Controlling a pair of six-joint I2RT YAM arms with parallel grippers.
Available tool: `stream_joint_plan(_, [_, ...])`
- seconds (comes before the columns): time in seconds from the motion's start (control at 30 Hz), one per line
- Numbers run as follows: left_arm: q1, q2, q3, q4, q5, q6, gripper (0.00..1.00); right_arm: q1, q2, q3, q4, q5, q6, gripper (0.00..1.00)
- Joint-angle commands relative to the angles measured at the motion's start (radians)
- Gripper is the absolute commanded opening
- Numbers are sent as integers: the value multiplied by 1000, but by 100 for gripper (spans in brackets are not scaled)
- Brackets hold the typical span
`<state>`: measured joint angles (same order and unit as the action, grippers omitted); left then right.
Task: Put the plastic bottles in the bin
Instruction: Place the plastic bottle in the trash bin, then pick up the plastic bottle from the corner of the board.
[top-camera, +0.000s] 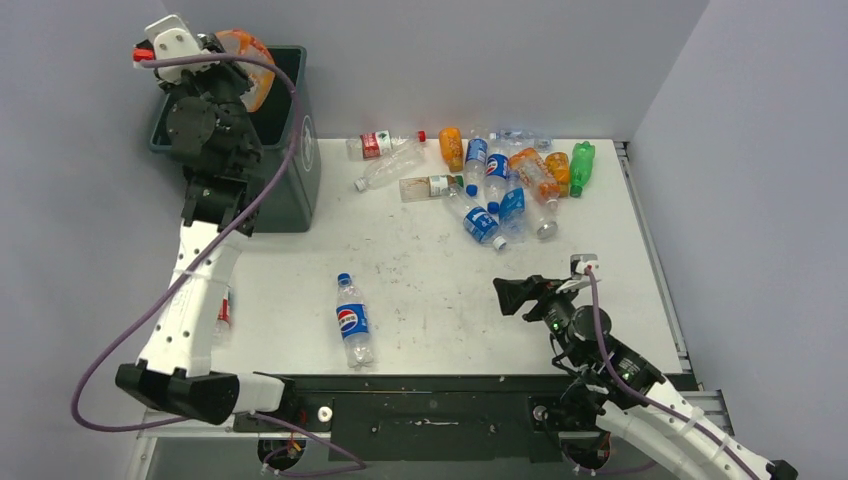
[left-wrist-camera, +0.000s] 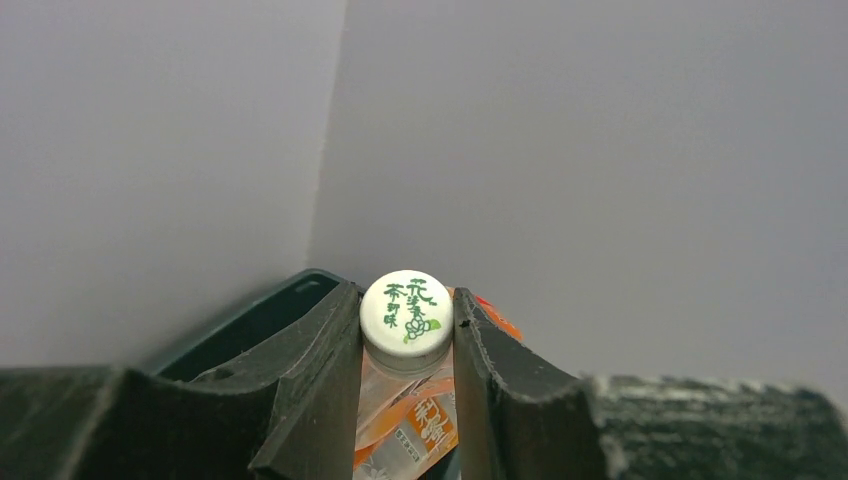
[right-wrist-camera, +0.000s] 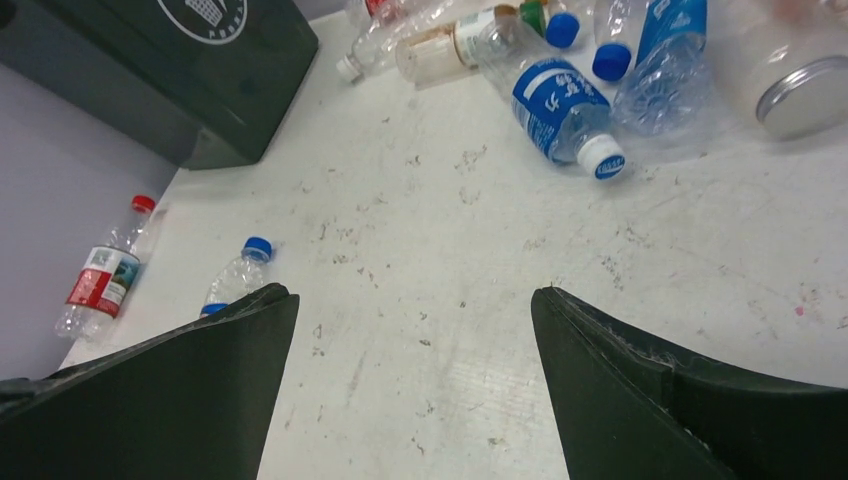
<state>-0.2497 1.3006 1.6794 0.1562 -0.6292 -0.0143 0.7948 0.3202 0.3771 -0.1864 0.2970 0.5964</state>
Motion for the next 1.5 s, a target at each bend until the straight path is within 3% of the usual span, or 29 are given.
stream_joint_plan(0.0, [18,84,31,229,-146,191,0,8,50,-24,89,-51,44,90])
stream_joint_plan(0.13, [27,150,11,350,-191,311,0,8,91,-45,65,8,56,90])
stream_joint_plan(0.27, [64,225,9,333,-193,314,0,9,105,-84,85,44,90,90])
stream_joint_plan(0.53, [170,337,40,11,-71,28,1,9,116,-95,103,-3,85,90])
stream_joint_plan(0.57, [171,345,39,1,-52,21,7,8,129,-92,103,-9,79,90])
stream_joint_plan(0.6, [171,348,34,7,-35,21,21,9,140,-87,100,-15,75,90])
stream_joint_plan(0.67, [171,350,39,13,-5,-19,56,9,162,-73,92,-22,64,90])
stream_joint_plan(0.73, [165,350,71,2,-10,-25,76,8,181,-56,81,-24,53,90])
stream_joint_plan(0.77, [155,341,86,5,-22,-20,91,8,187,-48,77,-24,48,90])
stream_joint_plan(0.8, [142,324,90,22,-27,-10,98,8,190,-41,74,-25,45,90])
stream_joint_plan(0.97, [16,160,31,107,-10,68,96,8,202,-28,89,10,45,90])
stream_joint_plan(1.07, [-105,41,-51,63,70,47,96,8,201,-27,114,49,30,90])
stream_joint_plan(1.2, [-320,-50,-120,-142,131,27,96,2,225,7,126,59,14,90])
stream_joint_plan(1.3, [-449,-93,-177,-388,127,-17,96,-1,307,51,134,32,-1,90])
stream_joint_plan(1.4, [-479,-160,-298,-527,204,-164,96,0,399,64,207,-45,-23,90])
stream_joint_plan(1.47, [-479,-241,-419,-562,237,-222,96,7,450,47,326,-189,-40,90])
